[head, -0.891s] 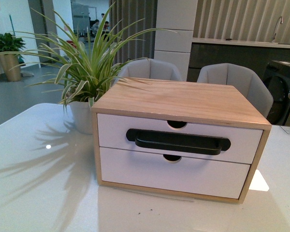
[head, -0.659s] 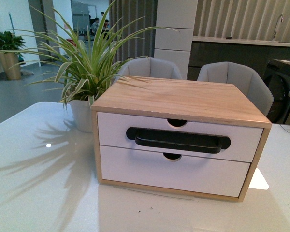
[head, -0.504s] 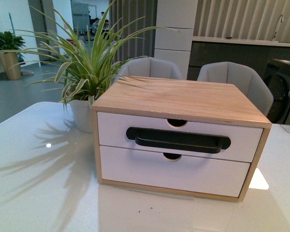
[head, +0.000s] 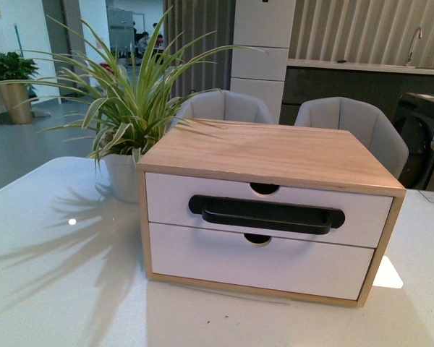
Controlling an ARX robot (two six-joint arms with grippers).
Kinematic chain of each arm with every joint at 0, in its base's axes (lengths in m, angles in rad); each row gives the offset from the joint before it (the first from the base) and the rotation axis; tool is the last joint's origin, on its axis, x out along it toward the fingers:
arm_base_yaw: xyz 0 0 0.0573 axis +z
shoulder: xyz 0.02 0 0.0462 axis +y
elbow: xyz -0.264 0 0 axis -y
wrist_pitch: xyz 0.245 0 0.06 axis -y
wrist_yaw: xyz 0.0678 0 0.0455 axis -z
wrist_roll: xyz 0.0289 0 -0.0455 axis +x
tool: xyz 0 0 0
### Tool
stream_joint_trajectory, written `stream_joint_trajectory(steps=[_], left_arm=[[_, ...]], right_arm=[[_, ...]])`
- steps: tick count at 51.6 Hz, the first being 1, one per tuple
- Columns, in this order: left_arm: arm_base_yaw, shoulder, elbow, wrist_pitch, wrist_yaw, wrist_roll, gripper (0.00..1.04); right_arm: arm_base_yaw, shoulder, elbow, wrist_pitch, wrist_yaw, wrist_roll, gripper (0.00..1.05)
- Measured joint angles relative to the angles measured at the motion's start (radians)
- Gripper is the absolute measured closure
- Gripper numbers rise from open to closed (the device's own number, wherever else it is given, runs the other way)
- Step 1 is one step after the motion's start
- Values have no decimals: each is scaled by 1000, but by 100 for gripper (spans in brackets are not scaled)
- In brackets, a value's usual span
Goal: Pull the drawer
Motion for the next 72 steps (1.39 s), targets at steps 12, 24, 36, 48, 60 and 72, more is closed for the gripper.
stream_joint_trajectory(steps=[12,24,36,48,60,72], left_arm=[[0,0,0,0,0,0,7],[-88,206,1,232,-47,14,7],[-227,958,215,635,328,254,7],[-303,1245,463,472,498,501,7],[-367,1427,671,279,534,722,7],[-425,1568,858,63,542,886,7]], right_arm=[[0,0,0,0,0,0,9],[53,238,48,8,101,15,9],[-11,824,323,103,-141,-255,9],[38,1042,500,8,-225,-454,9],[68,1166,628,-63,-274,-591,9],[108,1268,714,-116,-308,-700,9]])
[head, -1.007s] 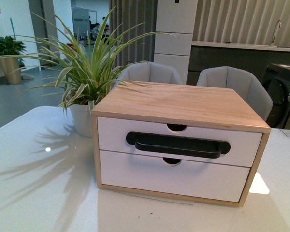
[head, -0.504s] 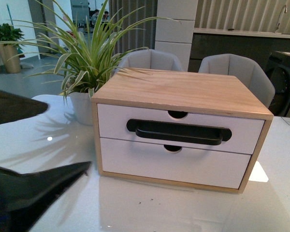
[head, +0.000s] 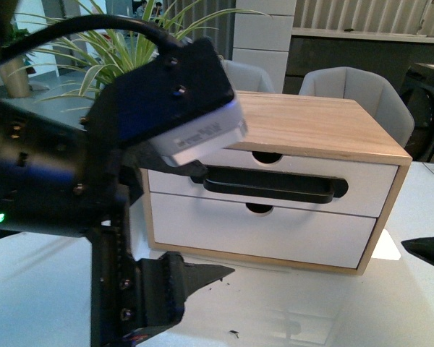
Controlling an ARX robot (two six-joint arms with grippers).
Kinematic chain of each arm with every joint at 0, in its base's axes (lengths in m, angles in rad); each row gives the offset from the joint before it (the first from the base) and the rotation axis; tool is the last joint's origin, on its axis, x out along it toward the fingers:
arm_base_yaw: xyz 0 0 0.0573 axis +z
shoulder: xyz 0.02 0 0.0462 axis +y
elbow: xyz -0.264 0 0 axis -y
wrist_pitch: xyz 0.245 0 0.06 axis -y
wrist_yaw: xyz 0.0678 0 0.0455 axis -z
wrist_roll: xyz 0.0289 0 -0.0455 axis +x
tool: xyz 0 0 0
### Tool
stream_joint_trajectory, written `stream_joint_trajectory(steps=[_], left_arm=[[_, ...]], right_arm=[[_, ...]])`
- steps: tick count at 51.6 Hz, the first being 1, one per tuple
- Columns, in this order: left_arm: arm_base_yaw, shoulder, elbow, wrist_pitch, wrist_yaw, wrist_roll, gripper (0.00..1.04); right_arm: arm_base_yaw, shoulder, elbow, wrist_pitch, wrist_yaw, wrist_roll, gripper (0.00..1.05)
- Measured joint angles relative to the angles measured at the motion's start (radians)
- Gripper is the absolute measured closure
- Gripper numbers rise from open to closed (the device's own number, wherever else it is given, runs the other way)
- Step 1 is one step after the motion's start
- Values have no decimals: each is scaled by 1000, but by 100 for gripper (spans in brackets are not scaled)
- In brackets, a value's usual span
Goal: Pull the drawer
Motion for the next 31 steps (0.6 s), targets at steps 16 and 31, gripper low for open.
stream_joint_trajectory(steps=[16,31], left_arm=[[-29,194,246,-163,-23,129,7],[-19,330,420,-270,-58,186,7]], right_arm=[[62,159,138,-72,-42,-93,9],[87,283,238,-93,-53,-140,9]])
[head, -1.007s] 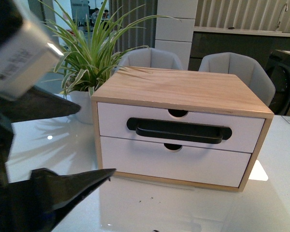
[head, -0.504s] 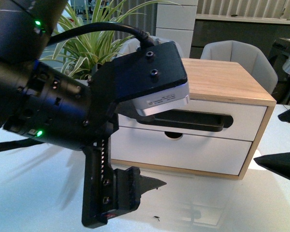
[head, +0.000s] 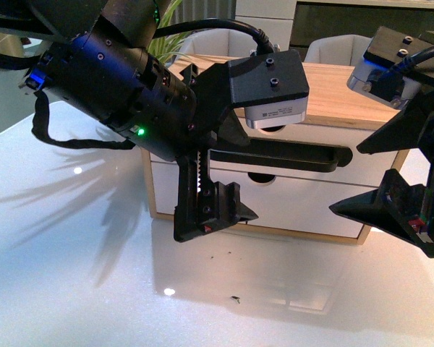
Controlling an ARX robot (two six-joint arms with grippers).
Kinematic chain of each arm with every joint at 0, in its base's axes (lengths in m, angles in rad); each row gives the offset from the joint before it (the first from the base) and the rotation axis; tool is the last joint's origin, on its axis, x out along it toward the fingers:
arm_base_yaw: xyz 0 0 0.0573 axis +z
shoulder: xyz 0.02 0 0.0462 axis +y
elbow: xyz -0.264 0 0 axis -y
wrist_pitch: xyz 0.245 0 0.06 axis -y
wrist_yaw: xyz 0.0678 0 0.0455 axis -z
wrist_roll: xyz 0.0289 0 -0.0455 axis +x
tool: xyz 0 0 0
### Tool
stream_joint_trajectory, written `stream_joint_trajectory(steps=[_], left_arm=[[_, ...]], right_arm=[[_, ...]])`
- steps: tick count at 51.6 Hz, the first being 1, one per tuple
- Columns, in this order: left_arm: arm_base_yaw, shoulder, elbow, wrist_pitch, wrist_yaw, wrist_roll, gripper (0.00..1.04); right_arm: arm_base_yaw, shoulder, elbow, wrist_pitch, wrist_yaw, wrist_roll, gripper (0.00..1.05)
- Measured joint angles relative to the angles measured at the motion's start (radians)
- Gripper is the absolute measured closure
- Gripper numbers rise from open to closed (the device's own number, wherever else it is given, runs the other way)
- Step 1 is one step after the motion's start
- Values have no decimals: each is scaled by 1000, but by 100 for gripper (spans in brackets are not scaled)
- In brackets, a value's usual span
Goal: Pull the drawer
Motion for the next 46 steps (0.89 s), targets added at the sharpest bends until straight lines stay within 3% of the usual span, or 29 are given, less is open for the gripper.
stream_joint_trajectory(steps=[20,46], left_arm=[[26,95,135,-90,-44,63,7],[26,162,182,-72,-114,96,7]], right_arm=[[16,84,98,-42,-17,-40,9],[45,173,167,-23,-12,-38,9]])
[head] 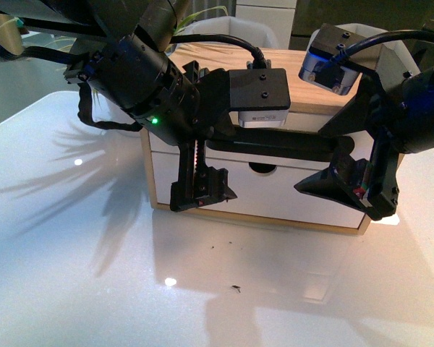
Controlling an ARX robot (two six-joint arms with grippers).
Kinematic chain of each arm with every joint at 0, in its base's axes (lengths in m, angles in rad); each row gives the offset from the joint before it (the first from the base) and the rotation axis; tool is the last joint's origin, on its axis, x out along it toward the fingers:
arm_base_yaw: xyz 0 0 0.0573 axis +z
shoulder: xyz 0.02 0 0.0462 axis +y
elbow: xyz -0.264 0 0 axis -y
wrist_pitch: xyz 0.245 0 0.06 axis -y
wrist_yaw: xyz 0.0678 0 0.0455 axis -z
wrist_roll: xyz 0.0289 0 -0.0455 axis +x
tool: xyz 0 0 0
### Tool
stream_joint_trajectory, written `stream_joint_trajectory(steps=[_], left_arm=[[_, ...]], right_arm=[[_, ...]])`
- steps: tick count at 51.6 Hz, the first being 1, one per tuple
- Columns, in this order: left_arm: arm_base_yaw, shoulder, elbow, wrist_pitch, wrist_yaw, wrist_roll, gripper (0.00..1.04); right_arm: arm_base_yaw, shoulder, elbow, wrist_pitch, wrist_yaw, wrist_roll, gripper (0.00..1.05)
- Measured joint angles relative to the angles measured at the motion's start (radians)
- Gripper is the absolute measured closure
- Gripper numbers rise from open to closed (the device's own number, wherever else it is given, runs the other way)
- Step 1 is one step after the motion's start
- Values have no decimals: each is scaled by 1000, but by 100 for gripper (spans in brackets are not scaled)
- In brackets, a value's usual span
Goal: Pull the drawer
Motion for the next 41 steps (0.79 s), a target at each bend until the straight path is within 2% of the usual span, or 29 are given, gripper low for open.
stream_joint_trajectory(steps=[41], left_arm=[[-1,17,14,-69,-35,86,7]], right_arm=[[28,101,51,31,20,16,9]])
